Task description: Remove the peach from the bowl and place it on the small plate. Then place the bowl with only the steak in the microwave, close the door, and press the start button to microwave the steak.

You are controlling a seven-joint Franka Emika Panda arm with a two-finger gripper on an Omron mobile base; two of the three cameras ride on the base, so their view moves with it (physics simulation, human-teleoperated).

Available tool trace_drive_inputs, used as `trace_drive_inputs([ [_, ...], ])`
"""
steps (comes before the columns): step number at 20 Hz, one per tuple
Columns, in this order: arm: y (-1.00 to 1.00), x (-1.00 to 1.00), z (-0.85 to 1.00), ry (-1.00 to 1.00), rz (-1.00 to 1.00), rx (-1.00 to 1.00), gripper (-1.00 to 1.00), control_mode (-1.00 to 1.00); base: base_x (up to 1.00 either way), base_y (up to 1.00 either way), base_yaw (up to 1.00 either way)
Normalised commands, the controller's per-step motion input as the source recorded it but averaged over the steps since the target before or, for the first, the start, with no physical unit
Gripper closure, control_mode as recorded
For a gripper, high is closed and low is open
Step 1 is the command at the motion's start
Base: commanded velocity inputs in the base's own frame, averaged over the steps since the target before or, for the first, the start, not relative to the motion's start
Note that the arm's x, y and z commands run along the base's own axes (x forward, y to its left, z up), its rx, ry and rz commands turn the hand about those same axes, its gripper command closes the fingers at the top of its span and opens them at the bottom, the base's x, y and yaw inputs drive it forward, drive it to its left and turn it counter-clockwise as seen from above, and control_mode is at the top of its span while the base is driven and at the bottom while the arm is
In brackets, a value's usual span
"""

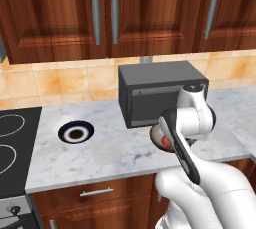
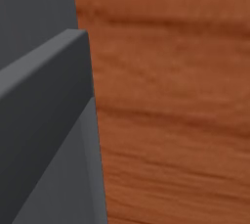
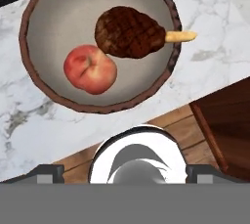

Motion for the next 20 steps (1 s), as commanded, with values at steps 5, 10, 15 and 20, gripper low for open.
trace_drive_inputs([
  [5,0.00,0.16,-0.35,0.09,-0.16,0.04,-1.00,-1.00,0.00,0.00,0.00],
  [10,-0.03,0.06,-0.36,0.00,-0.09,0.09,-1.00,-1.00,0.00,0.00,0.00],
  [15,-0.10,0.17,-0.13,0.00,-0.06,0.09,-1.00,-1.00,0.00,0.00,0.00],
  [20,-0.03,0.60,0.16,0.03,0.00,0.06,-1.00,-1.00,0.00,0.00,0.00],
])
